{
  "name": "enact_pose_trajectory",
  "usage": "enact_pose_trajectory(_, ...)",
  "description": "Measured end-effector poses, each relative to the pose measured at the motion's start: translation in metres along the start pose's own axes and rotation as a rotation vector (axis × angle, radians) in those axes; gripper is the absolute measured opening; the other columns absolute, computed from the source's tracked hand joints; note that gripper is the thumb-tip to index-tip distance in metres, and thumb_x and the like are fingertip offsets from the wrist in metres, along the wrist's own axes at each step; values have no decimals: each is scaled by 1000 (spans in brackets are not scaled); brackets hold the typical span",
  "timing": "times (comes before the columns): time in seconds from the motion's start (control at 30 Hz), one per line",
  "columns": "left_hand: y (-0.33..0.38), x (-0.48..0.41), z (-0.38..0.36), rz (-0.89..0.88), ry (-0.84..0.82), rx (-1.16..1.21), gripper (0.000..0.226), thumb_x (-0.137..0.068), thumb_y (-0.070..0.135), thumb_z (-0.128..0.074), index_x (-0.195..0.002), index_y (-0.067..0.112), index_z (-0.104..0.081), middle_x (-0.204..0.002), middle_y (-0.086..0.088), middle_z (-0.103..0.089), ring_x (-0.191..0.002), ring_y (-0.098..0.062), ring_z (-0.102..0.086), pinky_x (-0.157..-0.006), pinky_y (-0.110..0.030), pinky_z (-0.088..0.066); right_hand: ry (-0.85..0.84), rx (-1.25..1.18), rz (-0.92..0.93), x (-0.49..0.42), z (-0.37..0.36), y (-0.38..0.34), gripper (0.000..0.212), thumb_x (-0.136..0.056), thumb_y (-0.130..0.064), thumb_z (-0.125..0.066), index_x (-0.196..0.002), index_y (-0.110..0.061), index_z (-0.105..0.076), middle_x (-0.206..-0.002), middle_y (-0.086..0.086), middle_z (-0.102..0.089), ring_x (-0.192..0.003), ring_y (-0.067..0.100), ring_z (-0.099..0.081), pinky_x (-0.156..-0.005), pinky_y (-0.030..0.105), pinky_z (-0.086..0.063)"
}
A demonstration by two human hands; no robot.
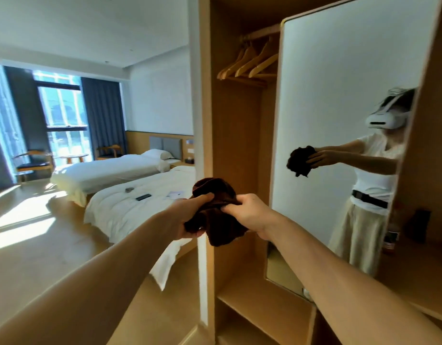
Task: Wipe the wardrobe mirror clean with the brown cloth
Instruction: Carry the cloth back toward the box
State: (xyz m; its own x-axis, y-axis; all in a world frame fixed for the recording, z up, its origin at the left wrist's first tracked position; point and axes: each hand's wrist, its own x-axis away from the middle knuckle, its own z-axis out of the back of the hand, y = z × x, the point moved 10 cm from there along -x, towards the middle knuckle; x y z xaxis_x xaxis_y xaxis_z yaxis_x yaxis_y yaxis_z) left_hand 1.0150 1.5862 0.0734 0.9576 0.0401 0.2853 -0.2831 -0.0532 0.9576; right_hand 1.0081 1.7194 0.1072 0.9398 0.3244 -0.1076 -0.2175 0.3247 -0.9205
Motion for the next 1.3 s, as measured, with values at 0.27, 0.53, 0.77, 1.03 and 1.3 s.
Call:
enact_pose_trajectory(0.27,-9,-4,175,-4,208,38,38,-82,40,-71,-99,9,-59,-80,-7,-64,-67,-17,-61,-47,-24,-51,-126,19,43,-68,-151,-42,6,-91,-18,-58,-92,-16,-63,-91,8,-68,-79,16,-66,-57,18,-51)
enact_pose_trajectory(0.53,-32,18,346,-8,391,40,41,-83,43,-70,-105,10,-59,-80,-7,-64,-64,-17,-62,-46,-23,-51,-322,27,106,-112,-318,-81,10,-88,-17,-60,-81,-22,-64,-76,2,-68,-63,9,-66,-48,17,-48)
enact_pose_trajectory(0.77,-75,52,479,28,558,146,37,-83,42,-70,-100,11,-60,-65,-4,-66,-51,-14,-63,-47,-23,-50,-527,60,155,-126,-462,-106,5,-88,-20,-59,-89,-23,-63,-85,6,-68,-78,18,-68,-59,23,-54)
enact_pose_trajectory(1.03,-132,81,599,93,720,274,35,-82,42,-71,-96,11,-61,-64,-4,-67,-60,-17,-63,-52,-26,-52,-760,101,144,-138,-609,-114,7,-91,-21,-58,-95,-19,-62,-94,12,-69,-84,23,-67,-66,27,-55)
enact_pose_trajectory(1.3,-182,83,700,117,913,423,39,-80,36,-74,-102,6,-61,-72,-9,-70,-63,-21,-68,-52,-27,-53,-960,125,154,-172,-731,-111,7,-89,-21,-59,-88,-17,-64,-89,12,-70,-73,19,-67,-60,24,-56)
